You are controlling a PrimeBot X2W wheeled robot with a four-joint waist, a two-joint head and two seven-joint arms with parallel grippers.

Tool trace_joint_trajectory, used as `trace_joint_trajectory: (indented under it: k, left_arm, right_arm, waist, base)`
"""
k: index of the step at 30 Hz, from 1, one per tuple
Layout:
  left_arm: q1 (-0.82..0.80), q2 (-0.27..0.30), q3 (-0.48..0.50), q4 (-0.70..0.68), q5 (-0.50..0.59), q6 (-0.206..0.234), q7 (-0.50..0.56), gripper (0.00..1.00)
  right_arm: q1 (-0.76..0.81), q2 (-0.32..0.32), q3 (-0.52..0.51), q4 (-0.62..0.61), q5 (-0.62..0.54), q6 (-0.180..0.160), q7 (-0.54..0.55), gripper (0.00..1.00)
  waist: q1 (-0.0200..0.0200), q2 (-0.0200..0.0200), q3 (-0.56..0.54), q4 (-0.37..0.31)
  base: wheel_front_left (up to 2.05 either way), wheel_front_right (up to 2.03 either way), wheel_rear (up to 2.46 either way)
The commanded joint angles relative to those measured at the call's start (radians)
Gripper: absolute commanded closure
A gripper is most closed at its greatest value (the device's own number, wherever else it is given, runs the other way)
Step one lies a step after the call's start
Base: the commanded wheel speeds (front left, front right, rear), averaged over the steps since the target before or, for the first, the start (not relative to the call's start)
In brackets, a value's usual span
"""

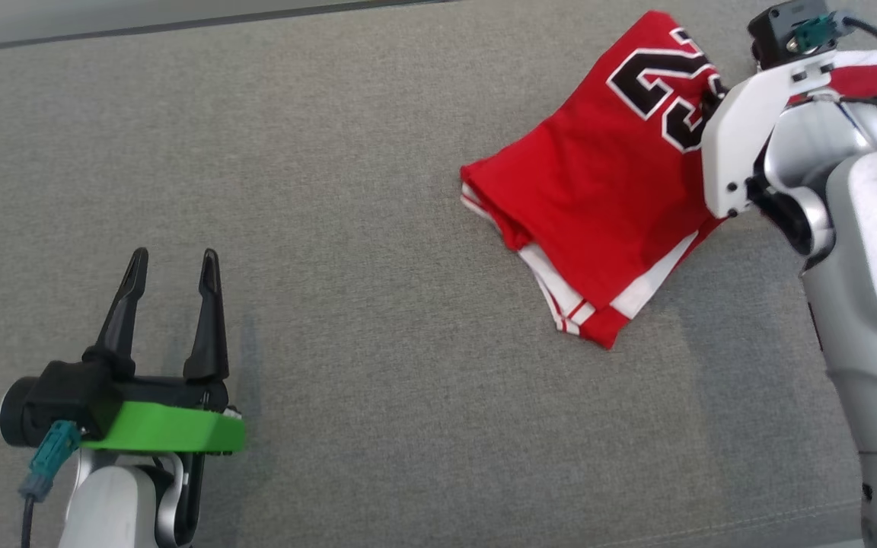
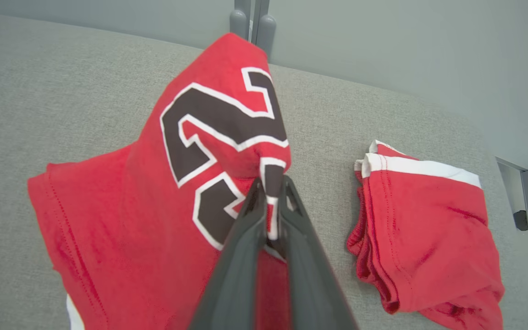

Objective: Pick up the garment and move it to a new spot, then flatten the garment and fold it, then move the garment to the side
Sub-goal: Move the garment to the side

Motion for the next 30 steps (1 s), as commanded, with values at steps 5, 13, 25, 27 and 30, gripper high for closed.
trace_joint_trajectory:
  k: [5,13,25,27,30]
  left_arm:
    - [-0.056,0.027,-0.012,-0.017,0.015,-0.002,0.0,0.0]
    - [-0.099,0.056,-0.031,-0.032,0.025,-0.002,0.0,0.0]
    - [-0.119,0.087,-0.071,-0.031,0.014,-0.002,0.0,0.0]
    - [-0.126,0.087,-0.081,-0.028,0.011,-0.002,0.0,0.0]
    - [-0.13,0.088,-0.089,-0.028,0.011,-0.002,0.0,0.0]
  right_arm:
    - [-0.095,-0.061,0.008,0.022,-0.008,-0.002,-0.024,1.0]
    - [-0.185,-0.143,-0.022,0.024,-0.006,-0.002,-0.034,1.0]
    - [-0.171,-0.281,-0.096,0.011,-0.088,-0.002,-0.059,1.0]
    - [-0.163,-0.317,-0.092,0.04,-0.114,-0.002,-0.072,1.0]
    - [-0.163,-0.342,-0.091,0.072,-0.132,-0.002,-0.093,1.0]
  waist:
    - [0.0,0.0,0.122,-0.111]
    - [0.0,0.0,0.189,-0.161]
    - [0.0,0.0,0.229,-0.137]
    - [0.0,0.0,0.239,-0.122]
    - [0.0,0.0,0.25,-0.105]
  base:
    - [0.0,0.0,0.0]
    - [0.0,0.0,0.0]
    - [0.0,0.0,0.0]
    - [0.0,0.0,0.0]
    - [0.0,0.0,0.0]
